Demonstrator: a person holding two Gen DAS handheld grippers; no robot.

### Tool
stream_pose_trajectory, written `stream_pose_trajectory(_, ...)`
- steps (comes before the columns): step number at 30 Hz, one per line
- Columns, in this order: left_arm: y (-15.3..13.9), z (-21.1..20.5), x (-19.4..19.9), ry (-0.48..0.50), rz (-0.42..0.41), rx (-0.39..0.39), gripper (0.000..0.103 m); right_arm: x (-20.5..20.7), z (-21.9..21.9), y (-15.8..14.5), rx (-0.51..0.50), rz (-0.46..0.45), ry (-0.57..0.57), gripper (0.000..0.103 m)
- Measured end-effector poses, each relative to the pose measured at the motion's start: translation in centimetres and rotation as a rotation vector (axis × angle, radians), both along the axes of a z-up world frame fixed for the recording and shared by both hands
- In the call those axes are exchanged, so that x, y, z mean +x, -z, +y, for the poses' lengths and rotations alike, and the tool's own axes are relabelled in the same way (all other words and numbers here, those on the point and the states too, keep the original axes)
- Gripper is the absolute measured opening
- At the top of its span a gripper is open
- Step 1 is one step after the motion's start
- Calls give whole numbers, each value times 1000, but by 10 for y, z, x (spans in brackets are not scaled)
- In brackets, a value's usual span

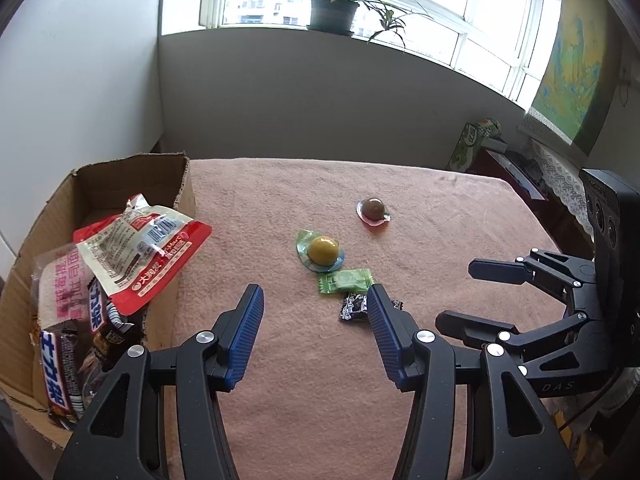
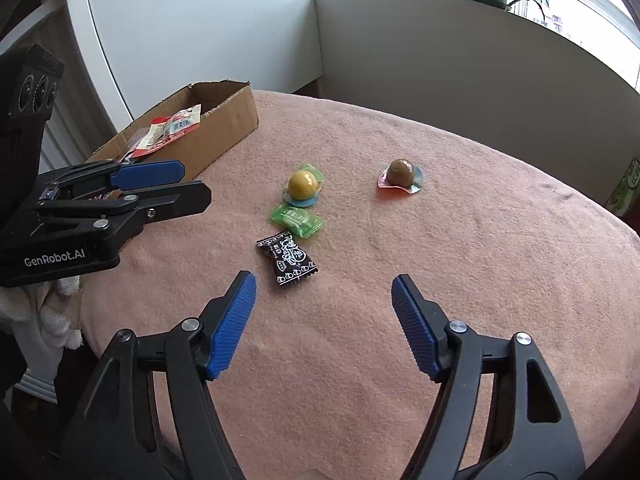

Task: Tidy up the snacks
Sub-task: 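Move both tools back to the yellow ball candy and black-wrapped candy, then close the left tool on the yellow ball candy while the right tool grasps the black-wrapped candy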

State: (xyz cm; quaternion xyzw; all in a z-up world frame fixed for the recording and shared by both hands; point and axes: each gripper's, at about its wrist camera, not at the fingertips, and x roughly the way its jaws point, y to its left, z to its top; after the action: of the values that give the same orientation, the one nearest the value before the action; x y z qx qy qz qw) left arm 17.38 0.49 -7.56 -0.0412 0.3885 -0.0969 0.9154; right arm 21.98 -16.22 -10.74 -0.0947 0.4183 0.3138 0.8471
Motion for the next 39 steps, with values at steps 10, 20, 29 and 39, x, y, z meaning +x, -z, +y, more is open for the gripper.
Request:
stream_pose_trajectory(10, 23, -11, 49, -2, 64, -42, 52, 9, 12, 16, 4, 38, -65, 60)
stream_pose_trajectory(20, 41, -12, 76, -14, 119, -44, 52, 21, 31, 26, -22, 57, -103, 60)
stream_pose_trajectory(29, 50, -11, 86, -2, 152, -64, 36, 31, 38, 30, -31, 71, -98, 60)
stream_pose_trajectory(39, 47, -16, 79, 3, 121, -25, 29, 26, 46, 29, -57, 51, -119, 30)
